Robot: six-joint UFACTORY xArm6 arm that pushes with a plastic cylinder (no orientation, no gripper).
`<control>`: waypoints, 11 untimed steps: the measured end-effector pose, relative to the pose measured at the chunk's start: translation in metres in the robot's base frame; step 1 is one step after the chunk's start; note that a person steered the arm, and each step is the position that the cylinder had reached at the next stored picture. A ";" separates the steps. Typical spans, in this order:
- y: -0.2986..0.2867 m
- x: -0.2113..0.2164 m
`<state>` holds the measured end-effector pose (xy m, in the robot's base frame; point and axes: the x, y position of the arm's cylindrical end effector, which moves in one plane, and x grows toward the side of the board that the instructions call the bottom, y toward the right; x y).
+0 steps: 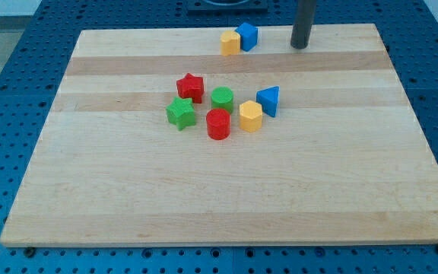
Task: Slide the blue cube towards the center
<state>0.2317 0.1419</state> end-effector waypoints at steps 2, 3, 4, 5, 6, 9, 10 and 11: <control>-0.030 -0.039; -0.070 -0.039; -0.109 -0.039; -0.112 -0.034; -0.111 -0.018; -0.111 0.041; -0.111 0.053; -0.119 0.053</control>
